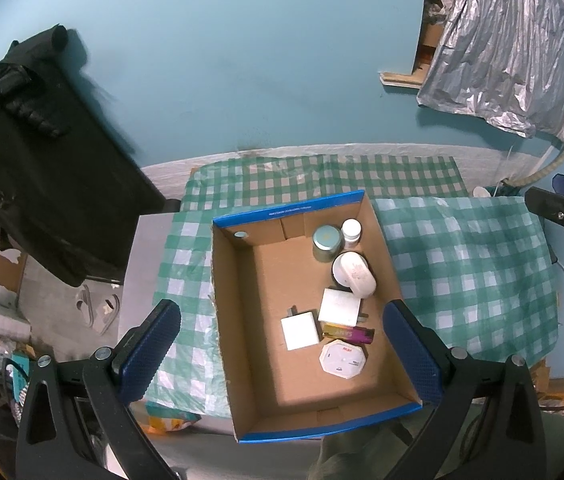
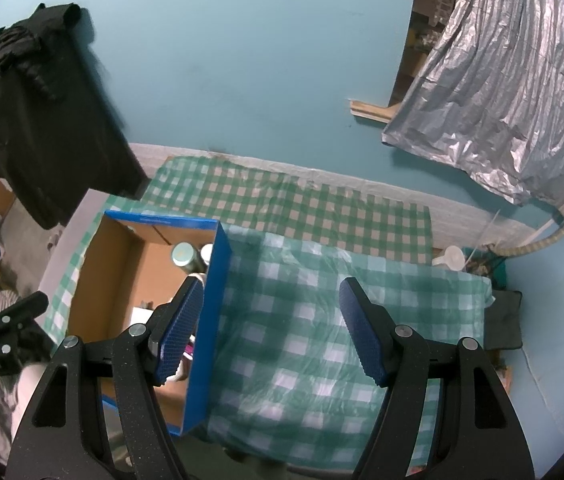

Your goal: Organize rigid objects

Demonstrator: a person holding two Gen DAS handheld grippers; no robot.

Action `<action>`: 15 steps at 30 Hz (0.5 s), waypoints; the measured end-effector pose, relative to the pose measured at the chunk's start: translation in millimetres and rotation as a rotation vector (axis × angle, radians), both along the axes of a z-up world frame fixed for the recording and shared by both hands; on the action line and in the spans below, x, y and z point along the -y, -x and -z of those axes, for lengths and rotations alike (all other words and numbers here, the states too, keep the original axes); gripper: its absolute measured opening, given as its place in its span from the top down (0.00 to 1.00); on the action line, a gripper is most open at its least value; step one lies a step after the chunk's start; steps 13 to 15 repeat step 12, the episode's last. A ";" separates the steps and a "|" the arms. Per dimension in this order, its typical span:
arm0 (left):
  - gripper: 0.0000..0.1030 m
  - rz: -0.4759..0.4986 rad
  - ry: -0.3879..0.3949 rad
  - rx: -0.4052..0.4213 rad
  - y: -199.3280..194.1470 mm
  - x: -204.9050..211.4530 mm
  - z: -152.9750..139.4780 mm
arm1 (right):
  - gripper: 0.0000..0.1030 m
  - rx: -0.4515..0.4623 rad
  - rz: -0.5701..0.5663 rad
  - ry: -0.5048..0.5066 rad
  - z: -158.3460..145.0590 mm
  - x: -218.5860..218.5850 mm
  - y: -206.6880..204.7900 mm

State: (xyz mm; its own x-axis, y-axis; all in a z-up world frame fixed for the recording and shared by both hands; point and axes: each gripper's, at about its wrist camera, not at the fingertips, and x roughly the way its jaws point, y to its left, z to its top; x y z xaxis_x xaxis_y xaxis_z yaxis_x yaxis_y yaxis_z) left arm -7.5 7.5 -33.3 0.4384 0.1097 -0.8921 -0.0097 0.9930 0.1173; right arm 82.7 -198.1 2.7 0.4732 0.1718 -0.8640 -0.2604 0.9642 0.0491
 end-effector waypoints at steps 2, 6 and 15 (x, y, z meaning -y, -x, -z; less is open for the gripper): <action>0.01 0.000 0.000 0.000 0.4 0.0 0.0 | 0.32 0.000 -0.002 0.000 -0.3 -0.4 1.3; 0.01 0.004 0.001 0.006 1.5 0.3 0.5 | 0.32 0.000 -0.002 0.000 0.0 0.4 1.1; 0.01 0.001 -0.011 0.002 2.8 -0.1 0.3 | 0.32 0.000 -0.003 0.000 0.0 0.5 0.8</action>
